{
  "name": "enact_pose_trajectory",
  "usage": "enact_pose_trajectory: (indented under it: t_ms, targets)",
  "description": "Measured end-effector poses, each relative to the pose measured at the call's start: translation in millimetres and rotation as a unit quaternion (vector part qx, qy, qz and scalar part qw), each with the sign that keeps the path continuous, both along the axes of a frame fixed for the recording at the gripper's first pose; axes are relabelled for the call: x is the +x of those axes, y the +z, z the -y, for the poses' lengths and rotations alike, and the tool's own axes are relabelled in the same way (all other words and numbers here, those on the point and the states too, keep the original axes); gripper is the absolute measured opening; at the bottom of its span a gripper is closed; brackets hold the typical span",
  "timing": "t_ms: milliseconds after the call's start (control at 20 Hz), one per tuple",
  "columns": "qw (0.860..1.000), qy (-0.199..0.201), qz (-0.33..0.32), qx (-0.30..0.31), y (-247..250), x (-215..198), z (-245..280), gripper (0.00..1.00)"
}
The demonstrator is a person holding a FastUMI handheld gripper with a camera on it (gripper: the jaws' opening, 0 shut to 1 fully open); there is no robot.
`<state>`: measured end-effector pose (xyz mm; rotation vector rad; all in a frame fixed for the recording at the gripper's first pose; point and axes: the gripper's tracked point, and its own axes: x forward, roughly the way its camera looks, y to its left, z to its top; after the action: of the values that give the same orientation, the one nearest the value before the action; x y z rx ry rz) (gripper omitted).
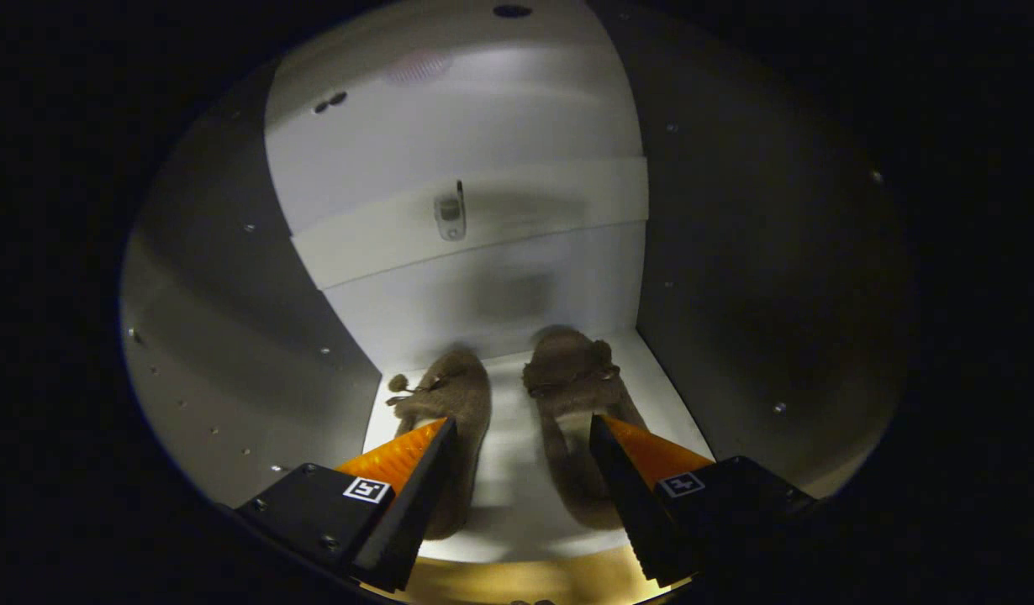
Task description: Open the shoe cabinet door, grab the shoes and put them into the shoe cabinet, then close the shoe cabinet door.
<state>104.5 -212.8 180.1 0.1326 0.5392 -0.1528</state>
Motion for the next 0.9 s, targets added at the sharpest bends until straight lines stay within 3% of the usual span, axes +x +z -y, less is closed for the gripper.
enact_pose_trajectory:
  t_ms: [400,650,900]
  targets:
    - [0.989,0.066,0.133,-0.003,75,-135,-62,0.99]
    - [0.98,0.06,0.188,-0.016,107,-226,-56,0.99]
    - [0.968,0.105,0.228,-0.024,134,-320,-58,0.99]
